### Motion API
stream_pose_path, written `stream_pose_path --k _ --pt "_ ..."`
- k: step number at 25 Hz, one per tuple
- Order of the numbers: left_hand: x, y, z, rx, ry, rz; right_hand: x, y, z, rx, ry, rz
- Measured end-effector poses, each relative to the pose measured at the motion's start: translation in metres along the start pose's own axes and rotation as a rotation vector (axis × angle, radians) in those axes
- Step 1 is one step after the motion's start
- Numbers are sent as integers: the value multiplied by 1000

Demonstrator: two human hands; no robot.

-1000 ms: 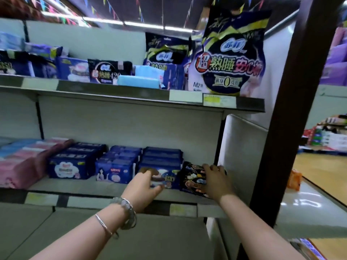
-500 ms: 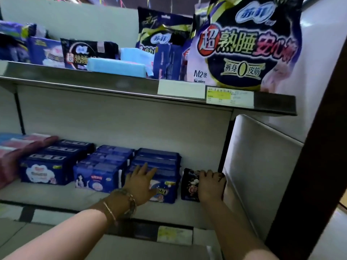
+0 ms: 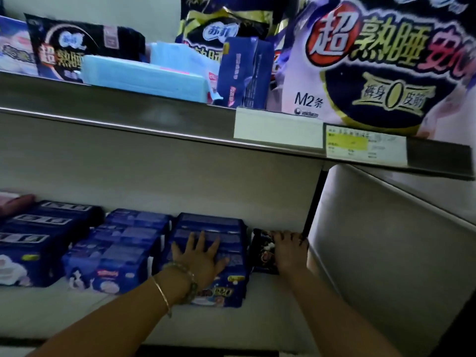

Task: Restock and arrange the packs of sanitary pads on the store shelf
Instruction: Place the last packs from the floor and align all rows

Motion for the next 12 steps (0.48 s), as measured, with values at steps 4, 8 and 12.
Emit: stream_pose_path --k 4,8,12 --pt "1 1 1 10 24 5 -4 21 18 -79 -36 -46" --pt "0 2 3 2 31 3 -2 55 34 -114 -19 18" --pt "-1 3 5 41 40 1 -5 53 44 -109 -44 -55"
Point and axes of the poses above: each hand's wrist, its own z-axis towards the middle knuckle, its own y-axis out of the palm, x = y × z, the point moved 8 cm from there along z, towards the middle knuckle, and after that the axes turned 3 degrees about y, right-handed, at the moved point
